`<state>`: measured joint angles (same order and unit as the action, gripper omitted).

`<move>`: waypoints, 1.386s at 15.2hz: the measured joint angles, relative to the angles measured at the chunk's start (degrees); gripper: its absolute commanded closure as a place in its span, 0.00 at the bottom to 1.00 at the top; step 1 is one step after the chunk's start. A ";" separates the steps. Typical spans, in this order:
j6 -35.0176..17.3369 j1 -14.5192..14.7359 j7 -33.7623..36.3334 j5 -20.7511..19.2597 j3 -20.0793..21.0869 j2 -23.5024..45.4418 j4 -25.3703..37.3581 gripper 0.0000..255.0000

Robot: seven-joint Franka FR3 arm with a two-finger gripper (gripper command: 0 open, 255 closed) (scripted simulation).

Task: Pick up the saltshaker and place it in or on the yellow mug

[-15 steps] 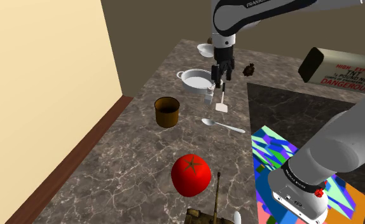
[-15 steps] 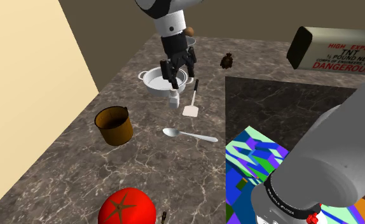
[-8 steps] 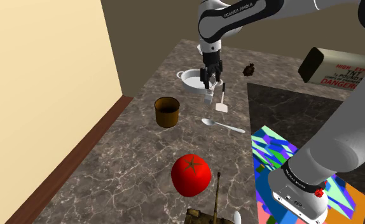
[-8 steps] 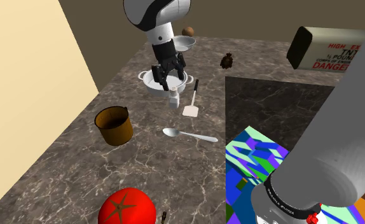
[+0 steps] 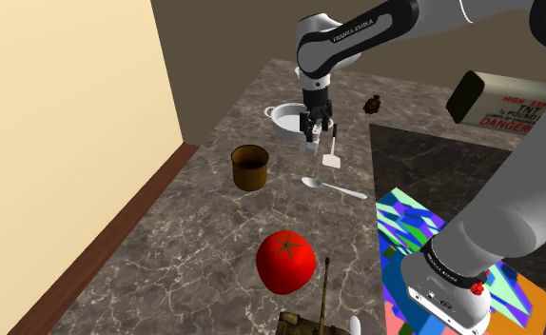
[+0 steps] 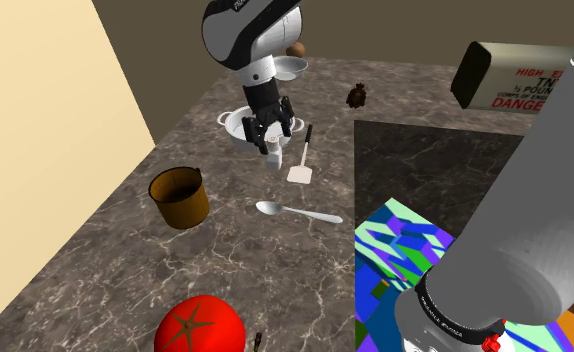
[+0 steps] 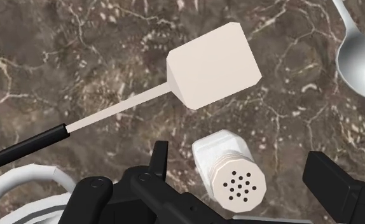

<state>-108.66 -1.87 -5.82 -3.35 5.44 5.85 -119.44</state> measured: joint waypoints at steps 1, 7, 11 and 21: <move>-0.09 0.00 0.00 0.00 0.00 0.00 -0.09 0.00; -0.20 -0.02 -0.02 -0.01 -0.01 0.00 -0.17 1.00; -0.20 -0.02 -0.02 -0.02 -0.02 0.00 -0.17 1.00; 3.46 -0.06 -0.36 0.20 -0.02 -1.68 1.85 1.00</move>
<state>-105.20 -1.93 -6.19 -3.15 5.42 4.18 -117.59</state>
